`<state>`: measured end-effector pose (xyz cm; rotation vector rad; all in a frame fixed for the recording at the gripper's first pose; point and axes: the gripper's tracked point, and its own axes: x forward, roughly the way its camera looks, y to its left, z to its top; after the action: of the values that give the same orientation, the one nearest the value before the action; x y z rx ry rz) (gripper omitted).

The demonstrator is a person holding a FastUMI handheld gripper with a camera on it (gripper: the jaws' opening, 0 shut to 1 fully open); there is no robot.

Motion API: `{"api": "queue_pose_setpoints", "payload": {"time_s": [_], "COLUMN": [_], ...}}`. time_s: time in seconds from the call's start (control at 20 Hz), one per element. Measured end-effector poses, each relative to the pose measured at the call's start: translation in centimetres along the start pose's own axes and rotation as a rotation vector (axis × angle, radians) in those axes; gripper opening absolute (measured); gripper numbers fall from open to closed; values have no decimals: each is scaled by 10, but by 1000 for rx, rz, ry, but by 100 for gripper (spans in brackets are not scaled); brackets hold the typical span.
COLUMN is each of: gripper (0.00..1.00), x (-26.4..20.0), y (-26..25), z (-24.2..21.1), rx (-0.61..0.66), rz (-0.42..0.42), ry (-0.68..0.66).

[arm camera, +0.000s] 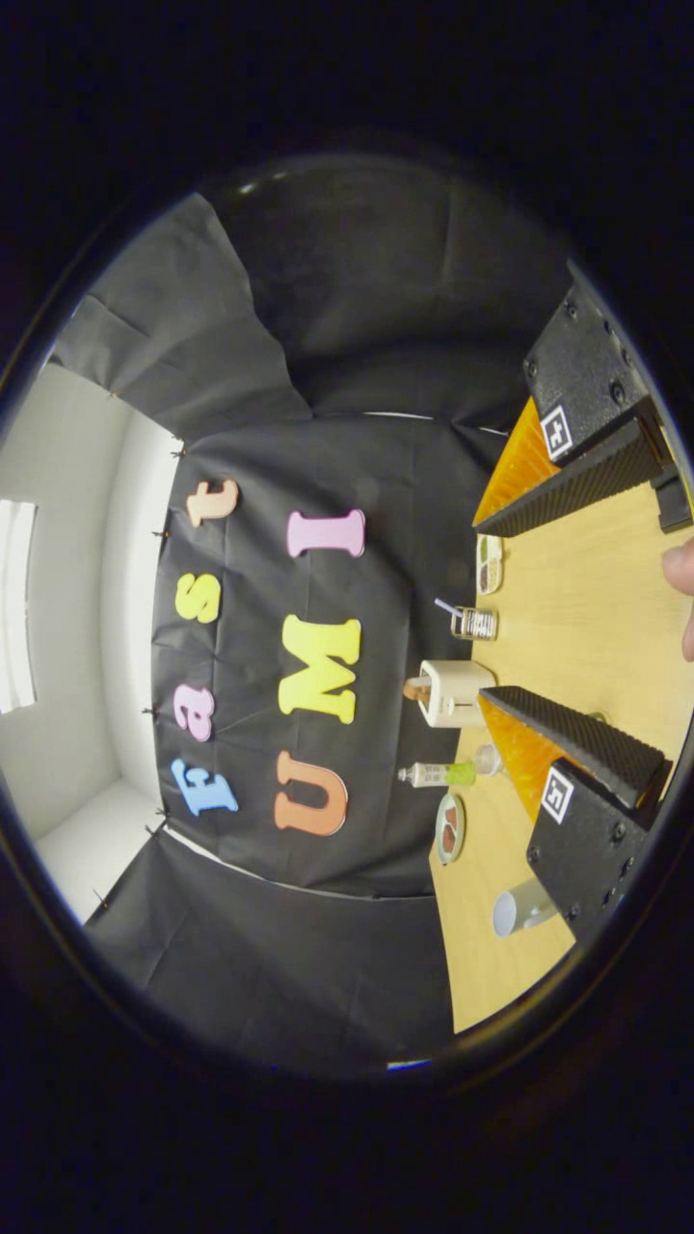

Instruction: Take the bottle from table, then pour the juice into the cup, finally place the bottle on the coaster

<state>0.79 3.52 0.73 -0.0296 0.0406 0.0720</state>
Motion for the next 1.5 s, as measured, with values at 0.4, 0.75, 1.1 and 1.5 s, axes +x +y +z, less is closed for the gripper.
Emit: {"api": "queue_pose_setpoints", "payload": {"time_s": [0.4,0.75,1.1,1.5], "gripper": [99,100,100,100], "x": [19,30,38,58], "y": [13,44,81,120], "z": [14,-6,-63,-113], "rx": [-32,24,84,85], "rz": [94,155,145,173], "ry": [86,130,100,186]}}
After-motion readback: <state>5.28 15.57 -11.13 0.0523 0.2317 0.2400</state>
